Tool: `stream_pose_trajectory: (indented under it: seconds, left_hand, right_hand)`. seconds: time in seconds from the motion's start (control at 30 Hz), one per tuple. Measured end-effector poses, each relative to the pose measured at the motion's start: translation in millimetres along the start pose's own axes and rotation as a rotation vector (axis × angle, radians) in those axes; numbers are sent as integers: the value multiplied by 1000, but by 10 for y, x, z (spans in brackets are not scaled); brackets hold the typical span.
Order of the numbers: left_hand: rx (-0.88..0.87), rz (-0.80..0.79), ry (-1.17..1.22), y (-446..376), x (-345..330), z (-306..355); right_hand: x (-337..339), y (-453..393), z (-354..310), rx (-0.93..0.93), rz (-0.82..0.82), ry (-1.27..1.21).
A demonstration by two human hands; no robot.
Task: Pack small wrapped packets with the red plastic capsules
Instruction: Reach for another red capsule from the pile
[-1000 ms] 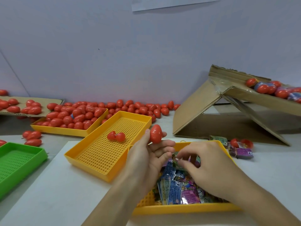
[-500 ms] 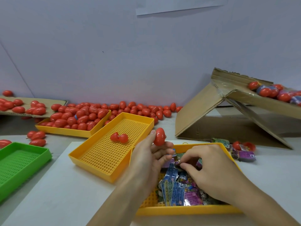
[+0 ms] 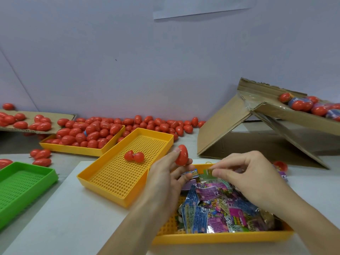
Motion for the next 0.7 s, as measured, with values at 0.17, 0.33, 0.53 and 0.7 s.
stream_pose_trajectory:
  seconds: [0.17, 0.33, 0.53, 0.7]
  left_hand:
    - [-24, -115, -74, 19, -9, -8]
    - [16, -225, -227, 19, -27, -75]
    - [-62, -271, -393, 40, 0, -49]
    - [-125, -175, -403, 17, 52, -47]
  right_hand:
    - [34, 28, -25, 30, 126, -253]
    - [-36, 38, -63, 28, 100, -324]
    - [-90, 69, -107, 91, -8, -266]
    - [-103, 48, -48, 28, 8, -289]
Point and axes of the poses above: each hand's wrist, its own y-axis away from the middle knuckle, its own x-axis out of the back of the hand, z = x × y, the point moved 3 cm from there along -y, towards the middle knuckle, and after that the axes turned 1 degree about -y, right-handed, at the moved point
